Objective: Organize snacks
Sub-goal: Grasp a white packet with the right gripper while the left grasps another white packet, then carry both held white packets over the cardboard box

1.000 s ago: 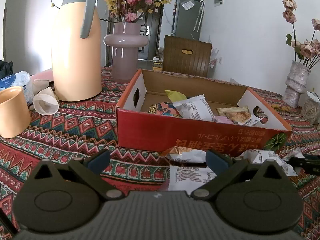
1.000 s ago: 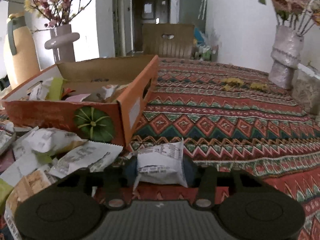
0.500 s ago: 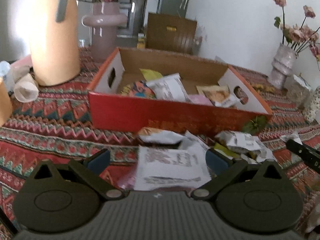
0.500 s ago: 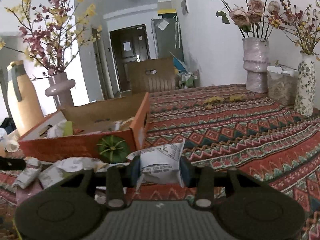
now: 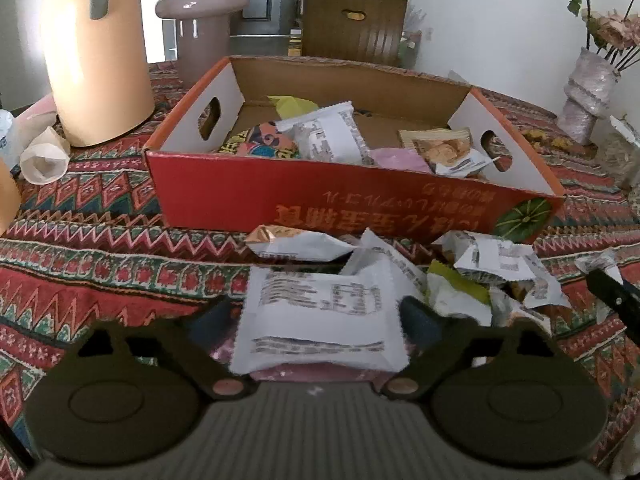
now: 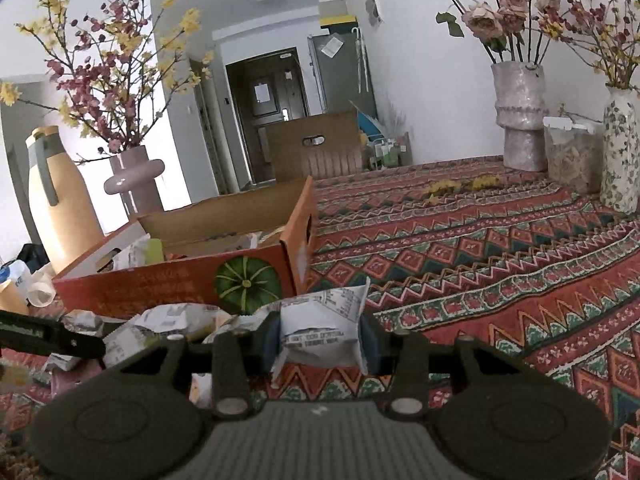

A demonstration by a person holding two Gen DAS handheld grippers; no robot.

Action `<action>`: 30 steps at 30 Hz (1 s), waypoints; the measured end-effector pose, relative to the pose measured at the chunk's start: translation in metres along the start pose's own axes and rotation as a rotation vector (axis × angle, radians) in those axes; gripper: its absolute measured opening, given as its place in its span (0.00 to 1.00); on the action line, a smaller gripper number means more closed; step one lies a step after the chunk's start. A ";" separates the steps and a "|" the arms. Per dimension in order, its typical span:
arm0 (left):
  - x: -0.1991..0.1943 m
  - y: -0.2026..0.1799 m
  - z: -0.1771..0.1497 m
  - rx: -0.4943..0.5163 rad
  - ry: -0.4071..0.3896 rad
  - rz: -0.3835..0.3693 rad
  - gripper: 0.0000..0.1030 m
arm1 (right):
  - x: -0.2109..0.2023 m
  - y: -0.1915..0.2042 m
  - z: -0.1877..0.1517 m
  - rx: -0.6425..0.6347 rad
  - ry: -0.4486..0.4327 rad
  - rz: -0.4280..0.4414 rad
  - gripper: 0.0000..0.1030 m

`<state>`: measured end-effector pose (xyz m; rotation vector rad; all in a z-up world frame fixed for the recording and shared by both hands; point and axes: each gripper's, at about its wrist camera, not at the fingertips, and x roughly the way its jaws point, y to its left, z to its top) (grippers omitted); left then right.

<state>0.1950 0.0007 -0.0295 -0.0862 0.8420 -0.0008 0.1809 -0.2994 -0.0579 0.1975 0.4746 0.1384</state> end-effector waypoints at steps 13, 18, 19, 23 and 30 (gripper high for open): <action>-0.016 0.008 -0.004 0.007 -0.042 -0.006 0.57 | -0.004 0.000 -0.001 0.006 -0.005 0.004 0.40; -0.023 0.009 -0.008 0.015 -0.067 -0.005 0.56 | -0.011 0.003 -0.002 0.007 -0.012 0.009 0.40; -0.025 0.009 -0.008 0.017 -0.074 -0.004 0.56 | -0.012 0.003 -0.003 0.006 -0.013 0.011 0.40; -0.035 0.010 -0.011 0.027 -0.108 0.000 0.57 | -0.016 0.007 -0.004 0.001 -0.018 0.018 0.40; -0.055 0.011 -0.012 0.033 -0.181 -0.010 0.56 | -0.023 0.017 -0.002 -0.015 -0.031 0.036 0.40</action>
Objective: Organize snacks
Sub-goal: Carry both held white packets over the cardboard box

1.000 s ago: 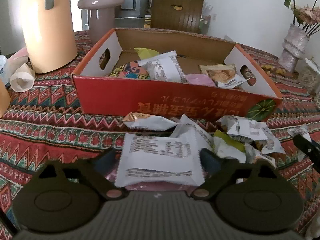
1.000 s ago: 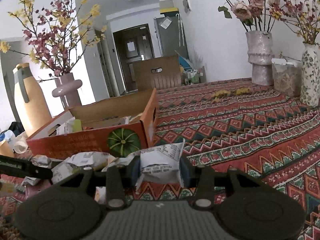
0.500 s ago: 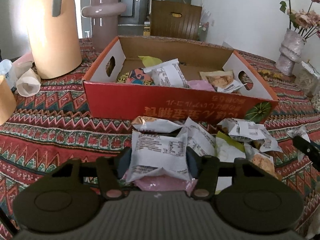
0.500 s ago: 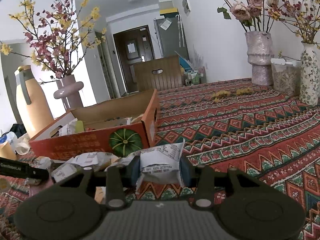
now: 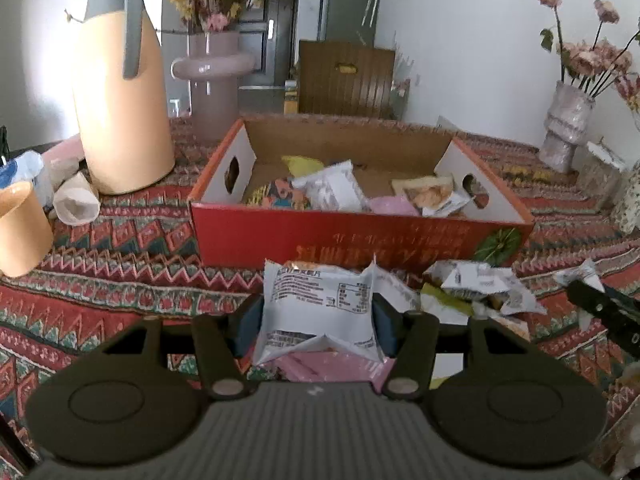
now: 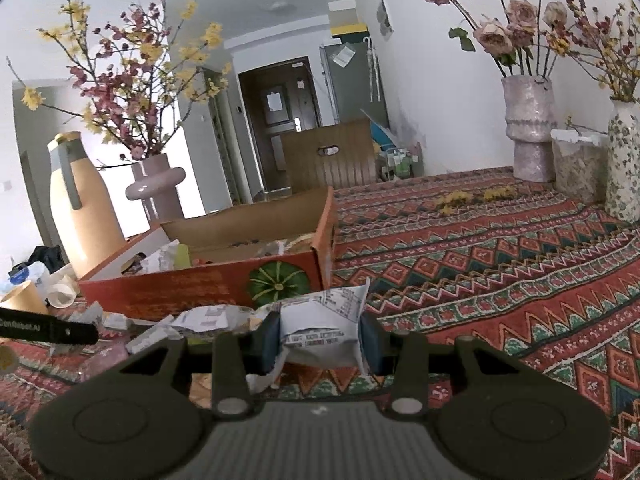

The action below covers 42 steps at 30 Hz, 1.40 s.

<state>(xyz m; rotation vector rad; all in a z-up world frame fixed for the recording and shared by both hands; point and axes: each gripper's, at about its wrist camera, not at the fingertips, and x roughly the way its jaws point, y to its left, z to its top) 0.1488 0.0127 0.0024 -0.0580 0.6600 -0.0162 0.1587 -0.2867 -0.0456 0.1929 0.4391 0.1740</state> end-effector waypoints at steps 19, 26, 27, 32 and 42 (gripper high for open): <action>-0.014 -0.003 0.038 -0.002 -0.162 0.011 0.57 | 0.005 0.036 0.032 -0.055 -0.072 0.053 0.41; -0.007 -0.003 0.061 -0.009 -0.214 0.034 0.57 | 0.021 0.050 0.051 -0.077 -0.097 0.068 0.41; -0.005 -0.002 0.063 -0.010 -0.220 0.039 0.56 | 0.024 0.052 0.054 -0.080 -0.100 0.070 0.41; 0.007 0.002 0.076 -0.047 -0.238 0.054 0.57 | 0.041 0.061 0.068 -0.088 -0.109 0.073 0.41; 0.047 0.008 0.092 -0.081 -0.246 0.097 0.56 | 0.086 0.076 0.087 -0.110 -0.104 0.064 0.41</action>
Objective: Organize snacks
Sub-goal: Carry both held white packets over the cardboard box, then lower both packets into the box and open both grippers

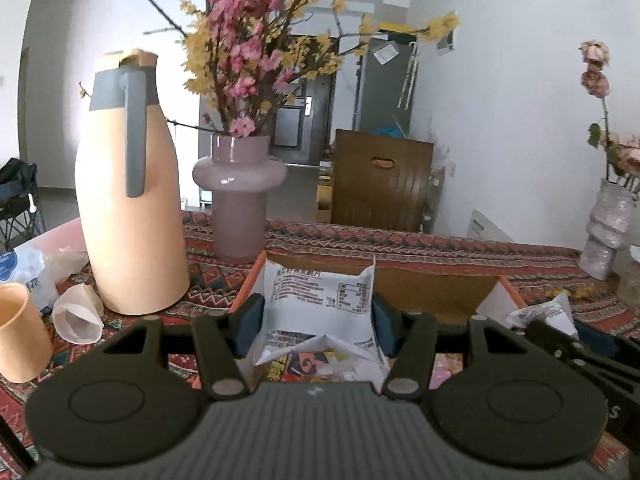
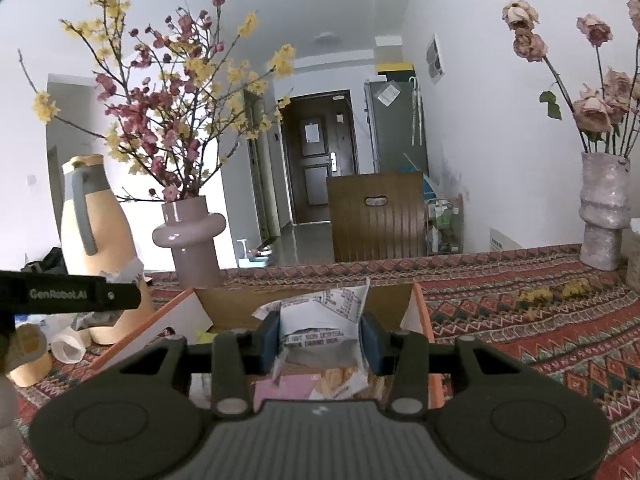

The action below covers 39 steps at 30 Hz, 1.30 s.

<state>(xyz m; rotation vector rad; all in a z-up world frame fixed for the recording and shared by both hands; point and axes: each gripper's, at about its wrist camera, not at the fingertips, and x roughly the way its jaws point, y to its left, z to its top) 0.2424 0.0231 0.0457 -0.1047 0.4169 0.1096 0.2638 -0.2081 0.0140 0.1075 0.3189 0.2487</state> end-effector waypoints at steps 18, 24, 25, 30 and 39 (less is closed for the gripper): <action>0.024 0.011 -0.019 -0.023 0.026 -0.039 0.64 | 0.030 -0.011 -0.019 0.036 0.067 0.005 0.46; 0.015 0.010 -0.020 -0.031 -0.010 -0.040 0.98 | 0.027 -0.016 -0.019 0.065 0.059 -0.012 0.67; 0.013 0.010 -0.020 -0.033 -0.018 -0.033 1.00 | 0.026 -0.018 -0.019 0.072 0.055 -0.017 0.79; 0.011 0.008 -0.021 -0.024 -0.016 -0.030 1.00 | 0.023 -0.022 -0.019 0.104 0.034 -0.032 1.00; 0.009 0.007 -0.019 -0.022 -0.004 -0.032 1.00 | 0.021 -0.026 -0.020 0.118 0.032 -0.040 1.00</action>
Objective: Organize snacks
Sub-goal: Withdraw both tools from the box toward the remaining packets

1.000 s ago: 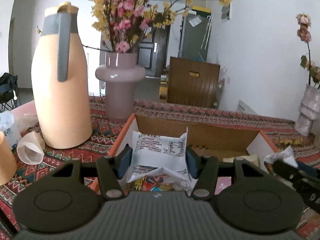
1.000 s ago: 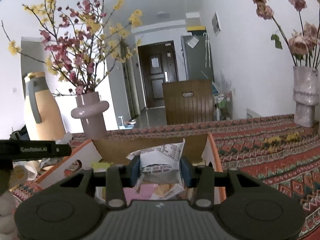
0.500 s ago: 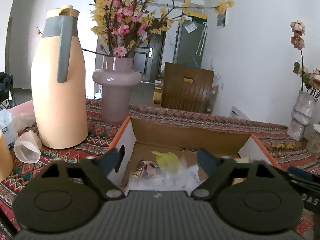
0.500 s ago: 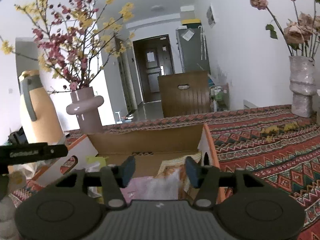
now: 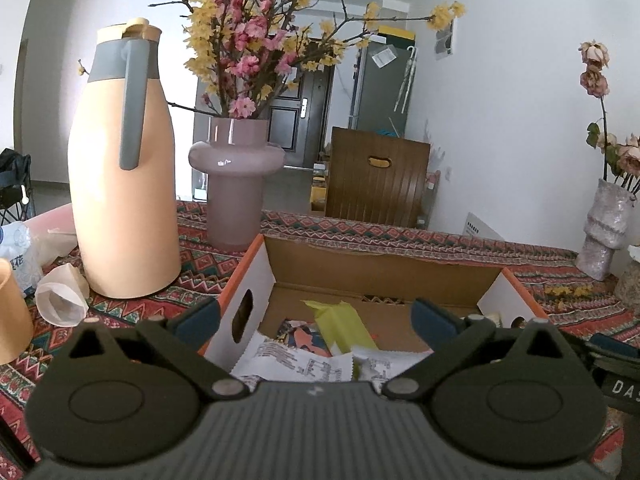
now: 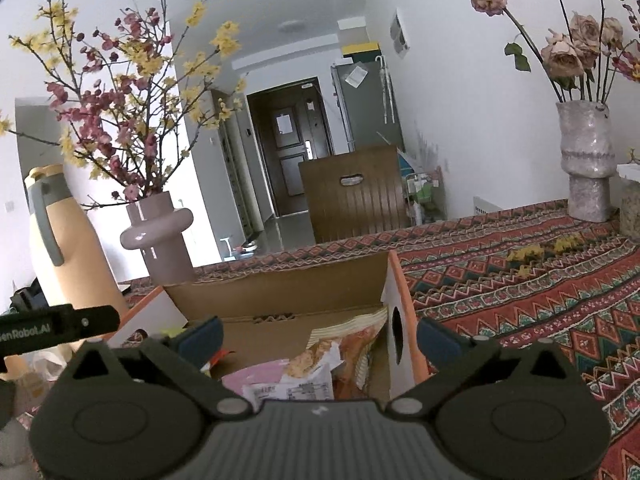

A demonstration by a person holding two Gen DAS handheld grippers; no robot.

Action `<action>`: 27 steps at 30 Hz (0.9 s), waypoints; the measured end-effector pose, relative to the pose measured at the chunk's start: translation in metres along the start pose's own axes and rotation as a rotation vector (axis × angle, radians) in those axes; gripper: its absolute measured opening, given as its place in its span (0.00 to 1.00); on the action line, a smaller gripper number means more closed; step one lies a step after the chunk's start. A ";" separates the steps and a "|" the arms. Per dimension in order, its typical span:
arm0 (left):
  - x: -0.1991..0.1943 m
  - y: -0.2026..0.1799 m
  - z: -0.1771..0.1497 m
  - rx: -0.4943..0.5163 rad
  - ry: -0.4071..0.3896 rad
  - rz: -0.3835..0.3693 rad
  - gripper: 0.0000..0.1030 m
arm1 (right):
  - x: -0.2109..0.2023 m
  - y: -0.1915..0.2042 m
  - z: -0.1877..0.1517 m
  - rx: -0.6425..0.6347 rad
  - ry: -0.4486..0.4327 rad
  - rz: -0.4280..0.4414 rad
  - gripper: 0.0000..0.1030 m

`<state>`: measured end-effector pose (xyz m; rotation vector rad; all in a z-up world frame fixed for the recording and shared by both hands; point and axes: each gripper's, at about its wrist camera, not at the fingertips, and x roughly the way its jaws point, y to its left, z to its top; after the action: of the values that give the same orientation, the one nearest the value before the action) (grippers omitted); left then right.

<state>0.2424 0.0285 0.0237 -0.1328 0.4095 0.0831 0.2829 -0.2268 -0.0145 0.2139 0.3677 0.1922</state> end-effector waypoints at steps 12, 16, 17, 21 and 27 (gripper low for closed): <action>-0.043 -0.002 0.008 -0.002 0.005 -0.066 1.00 | -0.027 0.009 0.006 -0.021 -0.019 -0.018 1.00; -0.056 0.004 0.001 0.001 0.011 -0.070 1.00 | -0.042 0.014 0.002 -0.030 -0.004 -0.028 1.00; -0.059 0.006 -0.001 0.001 0.015 -0.070 1.00 | -0.045 0.015 0.001 -0.032 0.000 -0.031 1.00; -0.069 0.014 -0.009 0.006 0.029 -0.072 1.00 | -0.061 0.019 -0.005 -0.042 0.016 -0.040 1.00; -0.081 0.024 -0.021 0.018 0.049 -0.075 1.00 | -0.079 0.027 -0.018 -0.062 0.050 -0.052 1.00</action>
<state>0.1579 0.0449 0.0344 -0.1326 0.4537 0.0023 0.1999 -0.2157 0.0016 0.1384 0.4161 0.1581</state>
